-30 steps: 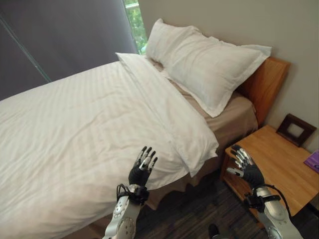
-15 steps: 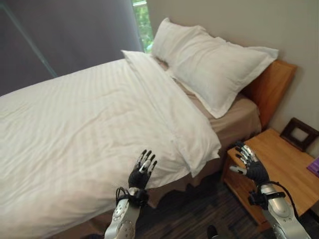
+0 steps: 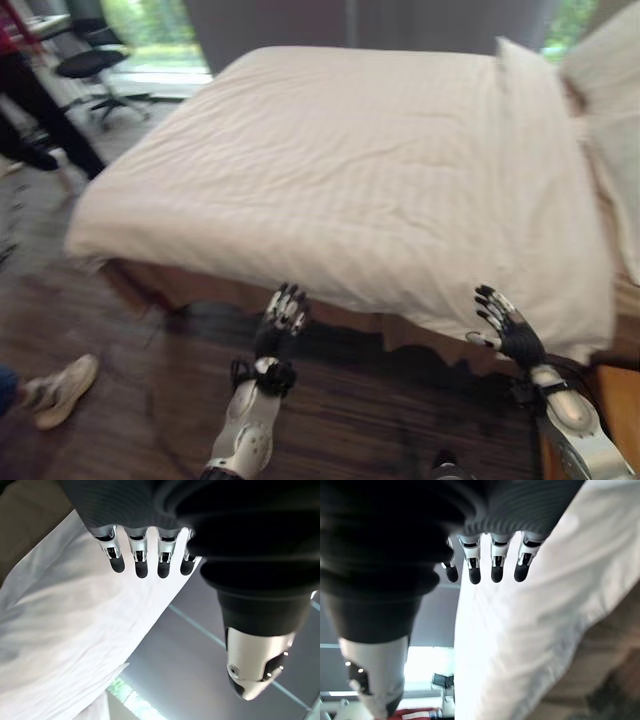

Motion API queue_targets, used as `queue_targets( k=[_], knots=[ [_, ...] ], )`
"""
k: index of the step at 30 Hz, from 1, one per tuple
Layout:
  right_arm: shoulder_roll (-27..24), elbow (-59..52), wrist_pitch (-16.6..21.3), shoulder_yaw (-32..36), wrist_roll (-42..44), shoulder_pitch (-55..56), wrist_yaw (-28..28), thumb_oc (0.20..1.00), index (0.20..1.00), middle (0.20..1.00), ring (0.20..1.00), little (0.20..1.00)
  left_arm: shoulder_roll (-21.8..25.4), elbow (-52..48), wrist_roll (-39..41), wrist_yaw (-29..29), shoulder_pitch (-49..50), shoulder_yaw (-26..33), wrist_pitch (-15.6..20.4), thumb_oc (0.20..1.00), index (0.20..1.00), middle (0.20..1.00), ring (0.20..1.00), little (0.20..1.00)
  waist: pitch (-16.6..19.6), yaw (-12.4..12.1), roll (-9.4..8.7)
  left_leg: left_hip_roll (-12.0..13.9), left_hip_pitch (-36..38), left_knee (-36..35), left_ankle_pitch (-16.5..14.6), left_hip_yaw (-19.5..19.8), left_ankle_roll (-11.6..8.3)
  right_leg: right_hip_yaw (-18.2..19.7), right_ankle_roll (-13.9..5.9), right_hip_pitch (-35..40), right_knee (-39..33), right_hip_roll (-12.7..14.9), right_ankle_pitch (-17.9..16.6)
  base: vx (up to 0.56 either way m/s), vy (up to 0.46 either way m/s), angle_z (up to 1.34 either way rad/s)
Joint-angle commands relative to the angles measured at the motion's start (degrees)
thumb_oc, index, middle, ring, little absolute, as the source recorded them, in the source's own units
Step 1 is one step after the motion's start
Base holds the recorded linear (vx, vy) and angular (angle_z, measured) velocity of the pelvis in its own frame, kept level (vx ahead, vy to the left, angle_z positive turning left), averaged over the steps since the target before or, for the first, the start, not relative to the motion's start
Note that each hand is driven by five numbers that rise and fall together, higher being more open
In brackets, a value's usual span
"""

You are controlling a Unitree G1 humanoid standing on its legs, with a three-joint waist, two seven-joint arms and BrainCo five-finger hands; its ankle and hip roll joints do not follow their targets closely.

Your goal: Making the bed.

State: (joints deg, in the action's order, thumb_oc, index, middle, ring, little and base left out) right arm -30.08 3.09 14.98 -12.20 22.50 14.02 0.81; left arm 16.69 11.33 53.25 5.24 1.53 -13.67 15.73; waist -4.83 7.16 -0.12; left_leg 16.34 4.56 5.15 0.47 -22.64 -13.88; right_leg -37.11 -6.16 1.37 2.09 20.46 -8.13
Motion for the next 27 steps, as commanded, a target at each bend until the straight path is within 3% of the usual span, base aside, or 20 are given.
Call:
queue_targets(
  k=[1,2,4,5,7,8,9,10,11,12,13,16,19,27],
  knots=[
    [0.09,-1.31,2.28,0.95,0.06,-3.42,-0.15,1.000,1.000,1.000,1.000,1.000,3.06,-3.49,-1.09,1.20,2.01,2.62,1.51,1.000,1.000,1.000,1.000,1.000,2.56,-0.69,0.77,0.06,2.98,-8.60,-0.37,0.41,4.93,6.11,-6.09,-5.30,2.31,1.29,-0.12,-0.04,0.429,0.60],
    [1.00,-0.84,2.02,1.48,-0.59,-3.16,-0.49,1.000,1.000,1.000,1.000,1.000,4.30,-3.67,-2.66,1.21,3.10,3.73,1.51,1.000,1.000,1.000,1.000,1.000,2.15,-1.20,0.22,-2.89,2.35,-9.15,-1.82,1.41,6.43,6.52,-8.09,-5.17,0.66,3.64,-5.29,-0.03,0.402,0.30],
    [2.56,-0.75,2.06,1.83,1.13,-3.43,-0.49,1.000,1.000,1.000,1.000,1.000,5.84,-4.36,-3.17,0.93,4.52,5.76,1.66,1.000,1.000,1.000,1.000,1.000,1.72,-1.55,-0.35,-5.66,1.94,-9.59,-3.15,2.00,8.21,7.55,-8.62,-5.64,0.10,5.37,-7.93,-0.07,0.411,0.03],
    [3.25,-0.64,2.20,1.72,2.46,-3.72,-0.17,1.000,1.000,1.000,1.000,1.000,6.90,-3.81,-4.33,0.52,4.71,6.17,1.96,1.000,1.000,1.000,1.000,1.000,1.39,-1.06,-0.64,-6.45,1.63,-9.79,-3.32,2.75,8.77,10.17,-8.62,-6.47,0.72,5.07,-8.37,-0.14,0.319,-0.10],
    [3.95,0.76,1.77,0.86,2.86,-4.51,0.64,1.000,1.000,1.000,1.000,1.000,8.65,-1.60,-6.10,0.27,4.01,6.16,2.47,1.000,1.000,1.000,1.000,1.000,0.95,2.13,-1.07,-8.26,0.39,-10.15,-2.00,5.83,10.03,26.70,-7.39,-10.08,2.49,-0.91,-6.53,-0.11,0.344,0.56],
    [3.63,0.46,1.77,0.27,2.52,-4.75,1.26,1.000,1.000,1.000,1.000,1.000,8.74,-0.10,-6.26,0.59,3.38,5.97,2.53,1.000,1.000,1.000,1.000,1.000,0.82,2.76,-0.61,-8.73,0.11,-10.15,-1.66,7.13,10.41,32.35,-6.49,-10.30,3.03,-5.58,-2.70,-0.02,0.265,1.10],
    [3.63,0.46,1.77,0.27,2.52,-4.79,1.26,1.000,1.000,1.000,1.000,1.000,8.73,-0.06,-6.25,0.62,3.34,5.98,2.55,1.000,1.000,1.000,1.000,1.000,0.87,2.69,-0.61,-8.71,0.01,-10.15,-1.57,7.04,10.38,32.45,-6.43,-10.49,3.10,-5.62,-2.72,-0.02,0.353,0.82],
    [3.24,0.20,1.71,0.33,2.62,-4.48,2.00,1.000,1.000,1.000,1.000,1.000,7.95,-0.38,-7.32,0.87,3.08,5.39,2.42,1.000,1.000,1.000,1.000,1.000,0.94,2.89,0.11,-9.90,0.06,-10.15,-1.42,8.83,11.39,34.04,-4.52,-9.86,5.59,-10.53,2.30,-0.01,0.199,0.47],
    [3.24,0.20,1.71,0.33,2.63,-4.50,2.01,1.000,1.000,1.000,1.000,1.000,7.96,-0.38,-7.33,0.86,3.06,5.40,2.42,1.000,1.000,1.000,1.000,1.000,1.05,2.91,0.11,-9.90,-0.13,-10.15,-1.30,8.85,11.37,34.02,-4.47,-10.02,5.55,-10.53,2.20,-0.01,0.322,0.48],
    [3.66,1.13,1.74,0.82,3.30,-4.04,2.13,1.000,1.000,1.000,1.000,1.000,7.10,-0.87,-8.26,0.61,2.19,4.04,2.42,1.000,1.000,1.000,1.000,1.000,1.43,2.95,0.13,-11.51,-0.35,-10.15,-1.32,10.27,12.35,33.40,-2.78,-9.79,6.77,-14.24,5.07,0.00,0.156,0.55],
    [4.70,3.05,1.52,-0.62,4.56,-5.17,1.98,1.000,1.000,1.000,1.000,1.000,4.41,-1.25,-7.10,0.45,1.08,2.34,2.95,1.000,1.000,1.000,1.000,1.000,2.78,1.88,-0.87,-13.30,-1.00,-10.15,-1.27,12.17,12.66,33.90,-2.19,-6.79,1.87,-13.77,4.33,0.06,0.136,0.98],
    [3.81,2.09,1.72,-3.06,3.22,-7.28,1.89,1.000,1.000,1.000,1.000,1.000,1.81,-3.20,-2.12,1.19,3.90,2.11,2.45,1.000,1.000,1.000,1.000,1.000,3.70,-0.79,-1.73,-13.40,-0.48,-10.08,-1.36,12.73,12.94,33.14,-2.48,-4.51,-1.15,-13.25,3.19,0.07,-0.016,0.45],
    [4.02,1.76,1.42,-3.44,3.52,-7.11,2.09,1.000,1.000,1.000,1.000,1.000,2.61,-3.12,-3.93,1.80,5.41,0.73,1.03,1.000,1.000,1.000,1.000,1.000,4.61,-1.28,-2.21,-13.32,-0.20,-10.09,-1.51,13.11,12.92,32.67,-2.54,-3.17,-2.55,-13.20,3.17,0.05,-0.018,-0.01],
    [3.87,0.93,1.41,-4.74,2.31,-6.67,2.51,1.000,1.000,1.000,1.000,1.000,2.69,-3.29,-3.60,0.83,5.95,2.84,1.24,1.000,1.000,1.000,1.000,1.000,5.54,-2.04,-2.77,-12.97,0.54,-10.08,-1.86,13.44,12.79,32.03,-2.44,-1.67,-3.40,-13.05,3.84,0.03,-0.008,0.06]
  ],
)
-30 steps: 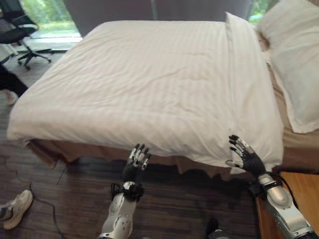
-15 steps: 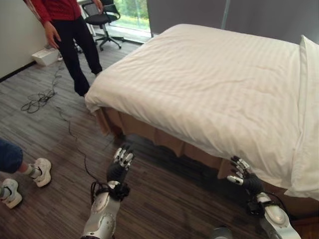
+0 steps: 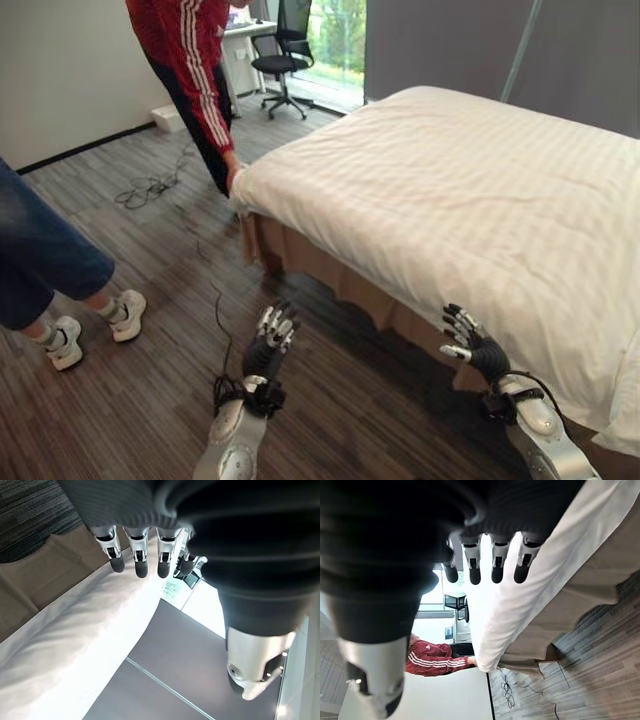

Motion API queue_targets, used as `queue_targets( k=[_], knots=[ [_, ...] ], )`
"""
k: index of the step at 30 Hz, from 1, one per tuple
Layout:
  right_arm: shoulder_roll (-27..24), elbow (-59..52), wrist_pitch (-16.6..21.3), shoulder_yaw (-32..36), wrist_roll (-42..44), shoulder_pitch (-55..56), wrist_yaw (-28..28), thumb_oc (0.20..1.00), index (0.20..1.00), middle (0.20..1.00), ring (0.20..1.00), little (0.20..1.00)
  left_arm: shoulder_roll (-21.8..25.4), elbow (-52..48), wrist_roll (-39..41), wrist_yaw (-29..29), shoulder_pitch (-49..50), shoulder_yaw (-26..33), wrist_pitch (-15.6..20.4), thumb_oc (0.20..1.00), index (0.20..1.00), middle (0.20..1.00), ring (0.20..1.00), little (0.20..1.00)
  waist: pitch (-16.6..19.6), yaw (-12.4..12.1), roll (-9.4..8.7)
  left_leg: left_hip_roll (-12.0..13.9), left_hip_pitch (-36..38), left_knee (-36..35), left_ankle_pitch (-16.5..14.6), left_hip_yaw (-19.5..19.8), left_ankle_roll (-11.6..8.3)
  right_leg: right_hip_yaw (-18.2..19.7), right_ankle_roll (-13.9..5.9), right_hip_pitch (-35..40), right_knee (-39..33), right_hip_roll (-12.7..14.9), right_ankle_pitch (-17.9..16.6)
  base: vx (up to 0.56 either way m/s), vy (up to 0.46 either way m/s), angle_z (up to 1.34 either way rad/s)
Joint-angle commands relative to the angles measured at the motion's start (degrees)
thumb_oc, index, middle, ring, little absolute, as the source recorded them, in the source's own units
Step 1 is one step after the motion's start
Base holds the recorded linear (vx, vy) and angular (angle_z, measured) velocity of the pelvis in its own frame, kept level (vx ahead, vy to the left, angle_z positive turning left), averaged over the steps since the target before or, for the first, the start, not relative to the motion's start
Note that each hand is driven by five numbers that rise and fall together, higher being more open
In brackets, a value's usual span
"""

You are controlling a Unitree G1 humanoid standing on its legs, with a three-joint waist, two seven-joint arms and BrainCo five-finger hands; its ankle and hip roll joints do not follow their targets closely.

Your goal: Making the bed.

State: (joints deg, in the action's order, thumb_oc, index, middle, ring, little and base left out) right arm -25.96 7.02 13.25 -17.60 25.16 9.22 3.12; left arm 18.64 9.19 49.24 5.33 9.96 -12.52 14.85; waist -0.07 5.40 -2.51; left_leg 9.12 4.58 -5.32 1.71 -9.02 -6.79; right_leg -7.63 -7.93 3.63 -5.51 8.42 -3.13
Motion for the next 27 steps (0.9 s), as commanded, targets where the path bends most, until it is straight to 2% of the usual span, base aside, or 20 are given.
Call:
queue_targets(
  k=[1,9,27],
  knots=[
    [-0.17,-2.94,3.17,0.91,-0.21,-1.53,0.01,1.000,1.000,1.000,1.000,1.000,0.47,-1.07,0.65,0.46,-2.50,1.82,2.21,1.000,1.000,1.000,1.000,1.000,0.81,-0.15,-0.40,-5.76,0.56,0.39,-3.11,-0.20,5.68,2.72,-0.64,-3.87,4.22,-1.00,-1.11,0.00,0.000,0.00],
    [-0.28,-2.08,3.10,2.04,0.55,0.06,0.30,1.000,1.000,1.000,1.000,1.000,0.11,-0.96,0.35,0.54,-2.51,1.05,2.23,1.000,1.000,1.000,1.000,1.000,1.30,0.95,-0.23,-5.76,0.78,0.32,-3.33,-0.68,5.71,3.55,-0.70,-3.97,4.40,-0.91,-1.01,0.00,-0.001,-0.01],
    [0.32,-1.48,3.33,1.50,2.69,0.49,1.24,1.000,1.000,1.000,1.000,1.000,-0.25,-0.82,0.96,0.93,-1.48,1.26,2.50,1.000,1.000,1.000,1.000,1.000,1.42,1.09,-0.09,-5.69,1.49,0.32,-3.60,-1.56,5.74,4.93,-0.91,-3.81,3.65,-0.92,-1.48,0.00,-0.001,-0.03]
  ],
)
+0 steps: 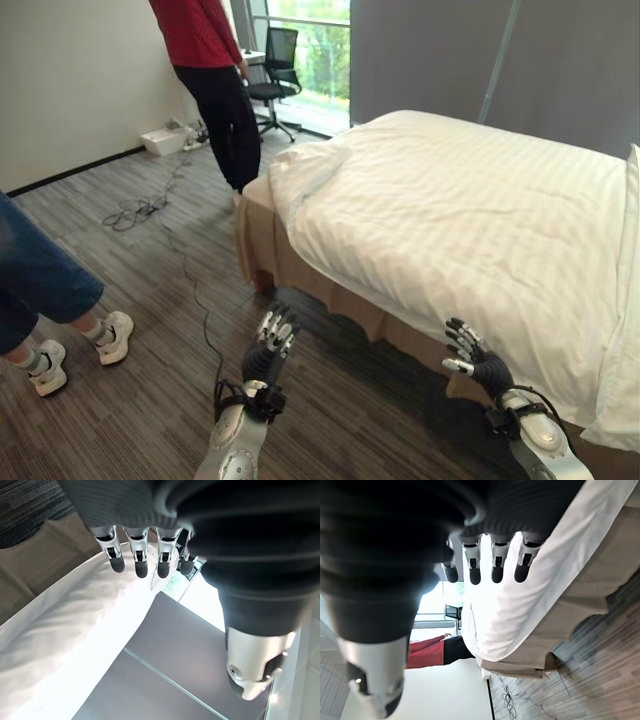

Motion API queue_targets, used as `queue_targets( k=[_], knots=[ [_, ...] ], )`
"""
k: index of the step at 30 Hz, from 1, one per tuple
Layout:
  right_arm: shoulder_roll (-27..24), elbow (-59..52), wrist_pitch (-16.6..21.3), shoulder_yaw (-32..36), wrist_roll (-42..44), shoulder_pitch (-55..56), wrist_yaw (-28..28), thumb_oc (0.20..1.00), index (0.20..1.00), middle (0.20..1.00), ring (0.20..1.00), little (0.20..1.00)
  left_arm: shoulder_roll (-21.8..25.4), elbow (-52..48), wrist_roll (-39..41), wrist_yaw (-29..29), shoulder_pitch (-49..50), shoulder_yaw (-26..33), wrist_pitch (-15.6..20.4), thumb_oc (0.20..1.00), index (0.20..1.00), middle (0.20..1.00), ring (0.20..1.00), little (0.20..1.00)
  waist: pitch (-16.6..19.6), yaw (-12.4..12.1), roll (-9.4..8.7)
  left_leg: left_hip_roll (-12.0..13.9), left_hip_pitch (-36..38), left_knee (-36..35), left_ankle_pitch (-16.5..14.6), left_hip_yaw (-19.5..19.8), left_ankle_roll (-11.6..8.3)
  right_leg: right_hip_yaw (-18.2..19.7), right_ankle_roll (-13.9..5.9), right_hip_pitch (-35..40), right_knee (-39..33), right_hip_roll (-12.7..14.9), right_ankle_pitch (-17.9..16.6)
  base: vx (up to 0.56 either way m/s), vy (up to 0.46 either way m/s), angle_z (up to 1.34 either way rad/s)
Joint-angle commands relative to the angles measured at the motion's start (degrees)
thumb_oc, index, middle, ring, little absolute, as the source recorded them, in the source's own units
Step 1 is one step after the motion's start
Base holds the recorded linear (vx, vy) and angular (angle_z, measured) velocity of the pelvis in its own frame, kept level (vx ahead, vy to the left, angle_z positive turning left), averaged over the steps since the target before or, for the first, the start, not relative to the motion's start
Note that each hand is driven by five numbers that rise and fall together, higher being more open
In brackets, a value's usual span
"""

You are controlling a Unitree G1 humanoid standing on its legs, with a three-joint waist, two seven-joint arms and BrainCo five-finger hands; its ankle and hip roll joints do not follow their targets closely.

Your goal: Making the bed.

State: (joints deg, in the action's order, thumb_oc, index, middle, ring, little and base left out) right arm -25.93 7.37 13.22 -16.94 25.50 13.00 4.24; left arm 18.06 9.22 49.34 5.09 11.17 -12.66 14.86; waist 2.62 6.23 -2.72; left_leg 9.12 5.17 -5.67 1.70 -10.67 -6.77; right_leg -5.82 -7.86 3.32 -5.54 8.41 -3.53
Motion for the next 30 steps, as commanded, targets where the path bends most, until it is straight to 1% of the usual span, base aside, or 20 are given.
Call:
queue_targets(
  k=[1,12,13,14,15,16,18,19,21,22,23,24,25,26,27,28,29,30],
  knots=[
    [0.60,-1.68,3.49,0.98,3.09,-3.40,0.31,1.000,1.000,1.000,1.000,1.000,0.25,-0.91,0.98,1.22,-2.58,1.54,2.62,1.000,1.000,1.000,1.000,1.000,-1.33,0.27,0.12,-5.72,0.97,0.67,-3.63,0.08,5.80,3.27,-1.02,-3.52,3.80,-0.85,-1.15,0.00,0.000,0.00],
    [1.07,-1.18,3.66,0.96,3.95,-4.43,0.30,1.000,1.000,1.000,1.000,1.000,0.15,-0.72,1.26,0.84,-2.68,2.20,2.83,1.000,1.000,1.000,1.000,1.000,-1.31,-0.02,0.09,-5.87,1.34,0.67,-3.76,0.35,5.96,3.44,-1.08,-3.42,4.34,-0.71,-0.94,0.00,0.000,0.00],
    [0.22,-9.29,4.78,16.12,6.06,-4.52,-2.20,1.000,1.000,1.000,1.000,1.000,2.04,-4.27,-3.66,-0.36,-10.07,5.51,4.14,1.000,1.000,1.000,1.000,1.000,-8.66,-1.23,0.91,-0.03,-8.11,10.63,3.13,-2.75,1.29,-5.29,0.48,-2.56,4.63,0.46,1.26,0.00,0.000,0.00],
    [0.37,-9.30,4.43,16.37,5.52,-3.46,-1.92,1.000,1.000,1.000,1.000,1.000,1.66,-3.98,-3.75,-0.22,-9.29,6.06,3.81,1.000,1.000,1.000,1.000,1.000,-8.31,-0.78,1.16,-0.48,-7.27,9.40,2.46,-2.71,1.55,-5.09,0.45,-2.78,4.91,0.34,1.68,0.00,0.000,0.00],
    [0.36,-9.36,4.41,16.37,5.51,-3.39,-1.93,1.000,1.000,1.000,1.000,1.000,1.64,-4.00,-3.76,-0.22,-9.23,6.06,3.80,1.000,1.000,1.000,1.000,1.000,-8.29,-0.80,1.16,-0.51,-7.15,9.26,2.49,-2.76,1.57,-5.05,0.43,-2.78,4.96,0.37,1.73,0.10,0.043,0.06],
    [0.23,-9.08,3.99,16.39,4.53,-2.58,-1.41,1.000,1.000,1.000,1.000,1.000,2.05,-4.21,-4.19,-0.02,-8.28,6.83,3.44,1.000,1.000,1.000,1.000,1.000,-7.89,-0.52,1.67,-1.02,-5.86,7.69,1.98,-2.41,1.91,-4.55,0.73,-2.95,6.05,0.52,2.20,0.07,0.022,0.04],
    [0.99,-8.42,3.78,15.89,6.03,-2.39,-0.58,1.000,1.000,1.000,1.000,1.000,2.61,-4.40,-4.56,-0.17,-7.47,7.53,3.47,1.000,1.000,1.000,1.000,1.000,-7.81,-0.38,2.01,-1.15,-4.92,6.71,1.79,-2.58,2.17,-4.28,0.78,-3.06,6.56,0.39,2.45,0.09,0.015,-0.01],
    [0.45,-8.09,3.24,14.82,5.48,-1.75,0.97,1.000,1.000,1.000,1.000,1.000,3.65,-4.90,-5.40,-0.13,-6.64,8.97,3.65,1.000,1.000,1.000,1.000,1.000,-8.13,-0.65,2.25,-0.99,-4.77,6.62,2.10,-3.84,2.06,-4.64,0.92,-2.89,6.80,0.46,2.74,0.06,-0.004,-0.02],
    [0.03,-8.01,2.87,13.98,5.14,-1.70,1.65,1.000,1.000,1.000,1.000,1.000,3.83,-5.13,-5.50,-0.31,-6.55,9.48,3.81,1.000,1.000,1.000,1.000,1.000,-8.37,-0.77,2.33,-0.96,-5.14,6.86,2.39,-3.59,1.88,-5.05,1.10,-2.94,6.81,0.41,3.05,-0.04,-0.010,0.03],
    [-1.96,-8.07,1.86,11.58,4.39,-2.12,3.70,1.000,1.000,1.000,1.000,1.000,3.94,-6.75,-5.21,-0.53,-7.12,9.69,3.98,1.000,1.000,1.000,1.000,1.000,-9.17,-1.64,2.34,-1.06,-7.21,8.14,2.80,-2.72,1.33,-6.76,1.45,-2.94,6.54,0.82,3.33,-0.07,-0.018,0.19],
    [-1.96,-8.06,1.86,11.58,4.39,-2.12,3.70,1.000,1.000,1.000,1.000,1.000,3.94,-6.76,-5.21,-0.53,-7.11,9.69,3.98,1.000,1.000,1.000,1.000,1.000,-9.11,-1.61,2.34,-1.06,-7.29,8.15,2.80,-2.70,1.33,-6.78,1.45,-3.00,6.53,0.82,3.32,-0.18,-0.030,0.59],
    [-4.54,-7.81,1.31,9.80,1.20,-2.62,4.94,1.000,1.000,1.000,1.000,1.000,4.31,-5.82,-5.88,0.11,-8.55,8.39,4.12,1.000,1.000,1.000,1.000,1.000,-10.55,-2.38,1.84,0.07,-10.37,11.51,4.03,-2.03,0.02,-9.20,1.53,-3.13,6.55,1.86,3.13,-0.14,0.014,0.67],
    [-5.28,-7.56,1.12,9.81,0.21,-2.82,4.49,1.000,1.000,1.000,1.000,1.000,4.34,-5.43,-6.05,0.34,-9.28,7.78,3.83,1.000,1.000,1.000,1.000,1.000,-10.53,-2.13,1.32,1.65,-11.03,12.87,4.42,-3.53,-0.33,-10.53,1.35,-3.41,6.40,2.86,2.59,-0.14,0.012,0.80],
    [-5.27,-7.54,1.13,9.81,0.18,-2.85,4.46,1.000,1.000,1.000,1.000,1.000,4.34,-5.39,-6.05,0.34,-9.34,7.77,3.84,1.000,1.000,1.000,1.000,1.000,-10.56,-2.06,1.38,1.74,-11.21,13.17,4.27,-3.39,-0.37,-10.64,1.36,-3.37,6.38,2.80,2.62,-0.03,0.061,0.75],
    [-5.34,-7.40,1.04,9.54,0.56,-3.09,4.21,1.000,1.000,1.000,1.000,1.000,4.18,-5.40,-5.87,0.66,-9.82,6.94,3.68,1.000,1.000,1.000,1.000,1.000,-10.76,-1.76,1.19,3.50,-10.29,14.36,3.75,-5.19,-0.70,-11.78,1.00,-2.78,5.96,3.57,2.13,0.01,0.116,1.07],
    [-4.09,-7.76,0.75,8.99,3.05,-3.10,4.40,1.000,1.000,1.000,1.000,1.000,3.73,-5.06,-5.50,0.74,-10.17,5.90,3.51,1.000,1.000,1.000,1.000,1.000,-10.40,-1.51,1.31,4.06,-8.69,15.60,2.11,-6.64,-0.85,-13.06,0.24,-2.17,4.59,4.43,0.92,0.01,0.118,0.82],
    [-4.09,-7.77,0.75,9.00,3.06,-3.09,4.41,1.000,1.000,1.000,1.000,1.000,3.72,-5.06,-5.50,0.74,-10.18,5.89,3.52,1.000,1.000,1.000,1.000,1.000,-10.45,-1.52,1.32,4.07,-8.64,15.64,2.07,-6.64,-0.85,-13.06,0.23,-2.08,4.55,4.41,0.90,0.04,0.166,0.56],
    [-3.05,-8.28,0.75,8.59,4.87,-2.77,4.71,1.000,1.000,1.000,1.000,1.000,3.51,-4.56,-4.63,0.89,-10.35,5.29,3.37,1.000,1.000,1.000,1.000,1.000,-9.55,-0.99,2.06,2.68,-6.80,11.98,0.84,-8.78,-0.34,-13.90,-0.93,-1.86,3.73,5.05,-0.36,0.08,0.320,0.37]
  ],
)
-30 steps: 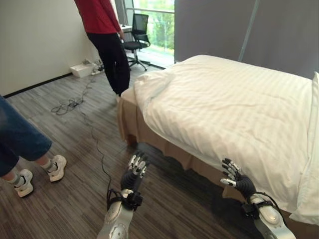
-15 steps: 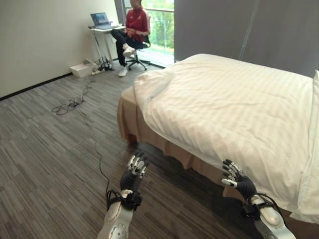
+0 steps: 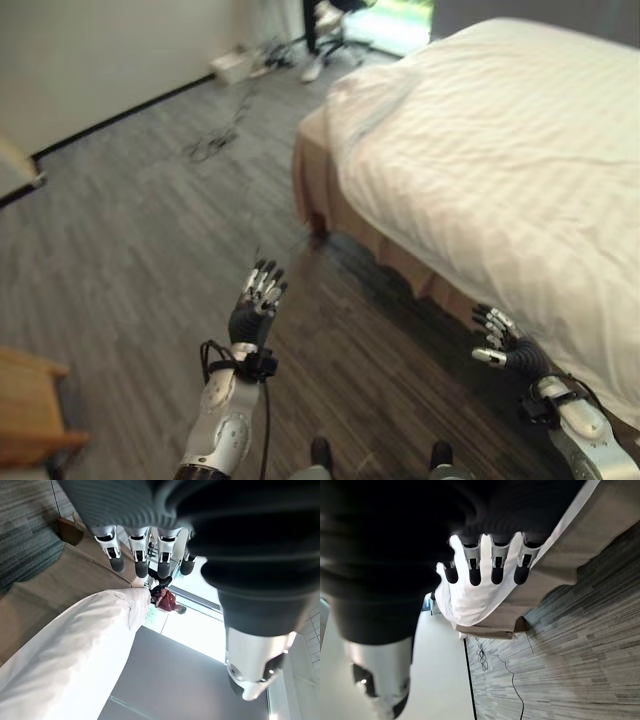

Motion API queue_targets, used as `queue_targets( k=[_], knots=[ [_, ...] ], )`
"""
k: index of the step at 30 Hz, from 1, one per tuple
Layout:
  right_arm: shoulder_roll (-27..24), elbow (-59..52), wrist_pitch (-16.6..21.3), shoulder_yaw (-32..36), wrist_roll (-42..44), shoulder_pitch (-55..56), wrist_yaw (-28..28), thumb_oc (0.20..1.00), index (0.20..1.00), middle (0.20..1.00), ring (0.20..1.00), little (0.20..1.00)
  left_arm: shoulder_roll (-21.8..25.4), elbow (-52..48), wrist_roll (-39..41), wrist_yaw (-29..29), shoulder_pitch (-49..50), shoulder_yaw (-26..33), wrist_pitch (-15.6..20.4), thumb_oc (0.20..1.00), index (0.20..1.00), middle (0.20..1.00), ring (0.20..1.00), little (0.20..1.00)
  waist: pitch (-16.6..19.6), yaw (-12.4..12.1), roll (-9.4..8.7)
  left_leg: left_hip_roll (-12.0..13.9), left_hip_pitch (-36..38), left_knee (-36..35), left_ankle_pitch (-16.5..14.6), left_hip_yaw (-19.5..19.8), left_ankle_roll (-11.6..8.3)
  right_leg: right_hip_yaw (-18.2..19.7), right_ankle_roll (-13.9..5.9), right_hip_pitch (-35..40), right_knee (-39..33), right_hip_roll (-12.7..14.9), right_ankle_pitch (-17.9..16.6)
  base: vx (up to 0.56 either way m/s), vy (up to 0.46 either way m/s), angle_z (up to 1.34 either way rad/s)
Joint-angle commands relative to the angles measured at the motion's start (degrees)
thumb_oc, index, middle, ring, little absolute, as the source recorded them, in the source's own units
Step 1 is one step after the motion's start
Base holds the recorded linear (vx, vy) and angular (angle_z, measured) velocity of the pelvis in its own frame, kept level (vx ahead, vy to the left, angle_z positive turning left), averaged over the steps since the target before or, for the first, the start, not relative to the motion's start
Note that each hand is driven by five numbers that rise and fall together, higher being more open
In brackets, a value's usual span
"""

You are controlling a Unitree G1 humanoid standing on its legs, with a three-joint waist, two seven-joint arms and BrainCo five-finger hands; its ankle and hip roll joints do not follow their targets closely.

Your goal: Making the bed.

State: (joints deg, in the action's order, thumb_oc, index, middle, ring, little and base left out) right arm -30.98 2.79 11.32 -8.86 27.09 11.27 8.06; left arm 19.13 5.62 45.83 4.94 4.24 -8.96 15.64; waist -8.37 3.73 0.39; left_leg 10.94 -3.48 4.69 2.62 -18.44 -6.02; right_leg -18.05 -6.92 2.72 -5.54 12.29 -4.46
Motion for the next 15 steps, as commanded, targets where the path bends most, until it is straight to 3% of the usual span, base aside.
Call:
queue_targets(
  k=[1,3,5,6,7,8,9,12,15],
  knots=[
    [3.15,-3.84,2.42,-1.66,2.11,-1.13,1.29,1.000,1.000,1.000,1.000,1.000,1.78,-0.20,-0.25,0.62,-3.49,0.44,2.85,1.000,1.000,1.000,1.000,1.000,2.47,1.62,-0.01,-2.11,3.09,-2.39,-1.24,-0.61,0.34,-1.18,-3.05,-1.72,4.03,2.75,-0.89,0.10,0.403,0.39],
    [3.26,-4.07,2.44,-2.27,1.21,-1.52,1.13,1.000,1.000,1.000,1.000,1.000,1.92,-0.32,-0.39,0.45,-3.54,0.35,2.71,1.000,1.000,1.000,1.000,1.000,2.42,1.49,0.20,-2.88,3.33,-2.83,-1.45,-0.40,0.97,-1.00,-3.22,-1.78,4.57,3.34,-0.73,0.05,0.269,0.24],
    [4.48,-4.46,2.24,-3.86,1.49,-1.82,0.81,1.000,1.000,1.000,1.000,1.000,2.07,-1.58,-0.83,0.13,-3.73,-0.45,2.45,1.000,1.000,1.000,1.000,1.000,2.01,1.18,0.62,-5.93,4.55,-4.71,-2.32,-0.52,3.51,0.10,-3.64,-3.00,10.26,6.23,-0.68,0.04,0.339,0.13],
    [5.37,-3.88,2.13,-5.01,2.94,-2.06,1.51,1.000,1.000,1.000,1.000,1.000,2.67,-1.28,-1.16,0.73,-4.43,-1.84,2.49,1.000,1.000,1.000,1.000,1.000,1.41,3.14,0.62,-7.24,4.86,-5.91,-2.12,1.75,4.57,7.69,-3.34,-6.39,15.25,4.71,-2.83,0.06,0.344,0.24],
    [5.18,-3.76,2.07,-5.91,2.75,-2.59,1.72,1.000,1.000,1.000,1.000,1.000,3.01,-0.84,-1.68,0.60,-5.01,-2.61,2.88,1.000,1.000,1.000,1.000,1.000,1.06,4.74,1.13,-7.40,5.58,-7.05,-1.93,3.49,4.71,13.15,-2.90,-8.31,16.34,0.64,-1.38,0.07,0.265,0.45],
    [5.08,-4.00,2.13,-6.44,2.96,-2.67,1.82,1.000,1.000,1.000,1.000,1.000,3.01,-0.85,-1.77,0.49,-5.37,-3.12,3.11,1.000,1.000,1.000,1.000,1.000,0.89,5.26,1.43,-7.64,6.04,-7.49,-1.79,4.34,4.82,15.81,-2.52,-9.29,16.93,-1.94,-0.03,0.07,0.196,0.90],
    [4.88,-4.52,2.33,-6.73,3.44,-2.51,2.21,1.000,1.000,1.000,1.000,1.000,2.83,-0.72,-1.55,0.63,-5.81,-3.42,3.27,1.000,1.000,1.000,1.000,1.000,1.15,5.60,1.60,-7.84,6.03,-7.93,-1.48,4.65,4.87,17.33,-2.05,-10.18,16.06,-4.29,1.17,0.05,0.118,0.87],
    [4.30,-4.87,2.45,-6.70,3.63,-1.82,2.17,1.000,1.000,1.000,1.000,1.000,2.03,-0.44,-1.22,0.76,-6.81,-4.65,3.35,1.000,1.000,1.000,1.000,1.000,1.35,6.05,1.06,-8.58,6.73,-8.93,-1.69,5.92,5.02,17.31,-1.88,-11.10,12.09,-5.60,1.02,0.07,0.048,0.41],
    [4.21,-4.58,2.50,-5.90,3.00,-1.55,1.52,1.000,1.000,1.000,1.000,1.000,2.95,-0.43,-4.14,0.40,-7.37,-5.65,3.34,1.000,1.000,1.000,1.000,1.000,1.26,6.83,0.60,-9.00,7.02,-8.77,-1.72,7.82,5.36,20.36,-2.82,-13.06,13.04,-6.35,-1.03,0.05,-0.019,0.50]
  ],
)
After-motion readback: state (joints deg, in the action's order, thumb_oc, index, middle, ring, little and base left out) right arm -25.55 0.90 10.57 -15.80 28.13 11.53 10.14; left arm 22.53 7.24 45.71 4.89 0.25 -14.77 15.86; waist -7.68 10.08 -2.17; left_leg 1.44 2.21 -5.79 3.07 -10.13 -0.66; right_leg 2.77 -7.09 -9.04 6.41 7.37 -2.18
